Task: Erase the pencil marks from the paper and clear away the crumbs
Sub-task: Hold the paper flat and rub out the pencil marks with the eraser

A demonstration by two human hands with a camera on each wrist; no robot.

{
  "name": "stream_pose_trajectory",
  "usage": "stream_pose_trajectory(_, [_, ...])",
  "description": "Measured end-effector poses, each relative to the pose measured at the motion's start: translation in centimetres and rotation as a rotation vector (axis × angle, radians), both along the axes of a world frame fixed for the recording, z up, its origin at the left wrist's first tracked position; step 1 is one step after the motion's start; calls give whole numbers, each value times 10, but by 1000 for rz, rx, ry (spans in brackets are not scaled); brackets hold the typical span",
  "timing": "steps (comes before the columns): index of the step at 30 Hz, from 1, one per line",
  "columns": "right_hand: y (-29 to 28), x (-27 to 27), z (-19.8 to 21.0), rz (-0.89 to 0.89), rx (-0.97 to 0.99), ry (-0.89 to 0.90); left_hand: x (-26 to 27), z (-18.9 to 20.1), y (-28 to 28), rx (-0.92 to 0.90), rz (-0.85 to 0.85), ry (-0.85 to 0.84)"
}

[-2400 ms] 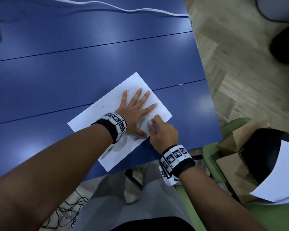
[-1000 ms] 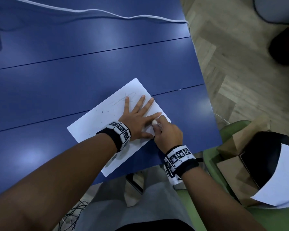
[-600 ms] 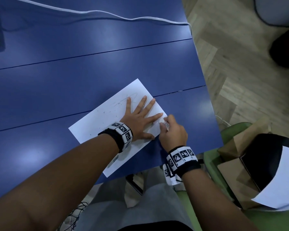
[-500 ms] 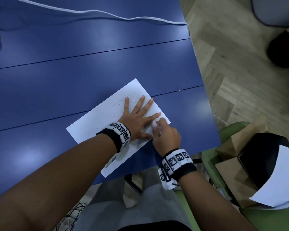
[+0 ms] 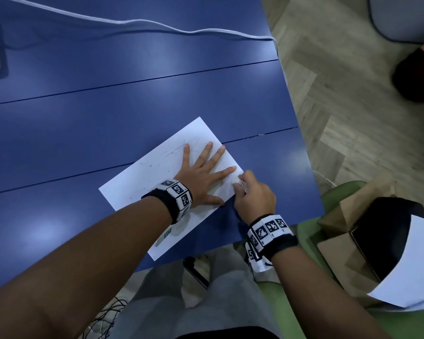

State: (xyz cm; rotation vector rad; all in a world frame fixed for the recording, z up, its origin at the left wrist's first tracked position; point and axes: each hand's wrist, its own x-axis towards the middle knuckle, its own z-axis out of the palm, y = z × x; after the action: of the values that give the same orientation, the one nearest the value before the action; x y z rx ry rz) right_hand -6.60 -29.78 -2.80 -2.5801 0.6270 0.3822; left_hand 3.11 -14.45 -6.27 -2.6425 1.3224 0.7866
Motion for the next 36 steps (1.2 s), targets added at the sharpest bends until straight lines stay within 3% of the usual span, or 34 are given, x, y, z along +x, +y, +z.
stream_pose_trajectory(6, [10, -18, 2, -85, 35, 38, -9, 4, 12, -12, 66, -47])
stream_pose_trajectory(14, [16, -51, 6, -112, 48, 81, -57, 4, 60, -45, 617, 14])
stream_pose_trajectory(24, [21, -23, 9, -4, 132, -62, -81, -6, 83, -72, 603, -24])
stream_pose_trajectory(30, [39, -17, 0, 105, 33, -16, -95, -2, 85, -48, 650, -18])
stream_pose_trajectory(36, [40, -17, -2, 203, -42, -25, -69, 6, 47, -91, 595, 3])
